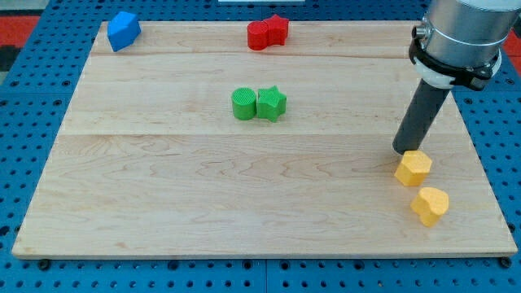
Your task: Nudge the yellow hexagon right a bit
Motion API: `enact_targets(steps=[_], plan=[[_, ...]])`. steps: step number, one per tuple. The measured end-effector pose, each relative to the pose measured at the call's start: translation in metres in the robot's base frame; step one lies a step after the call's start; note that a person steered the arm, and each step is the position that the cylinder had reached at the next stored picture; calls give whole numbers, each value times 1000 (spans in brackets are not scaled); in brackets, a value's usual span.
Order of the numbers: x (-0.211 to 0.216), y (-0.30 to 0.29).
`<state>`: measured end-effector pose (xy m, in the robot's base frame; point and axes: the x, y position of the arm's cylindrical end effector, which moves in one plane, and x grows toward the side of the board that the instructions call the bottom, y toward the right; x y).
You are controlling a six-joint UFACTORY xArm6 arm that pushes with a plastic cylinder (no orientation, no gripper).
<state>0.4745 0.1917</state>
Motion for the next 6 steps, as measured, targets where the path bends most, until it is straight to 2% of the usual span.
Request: enact_targets(steps=[2,3,4,6], plan=[[-20,-7],[-9,-38],[9,-46],[25,-32]])
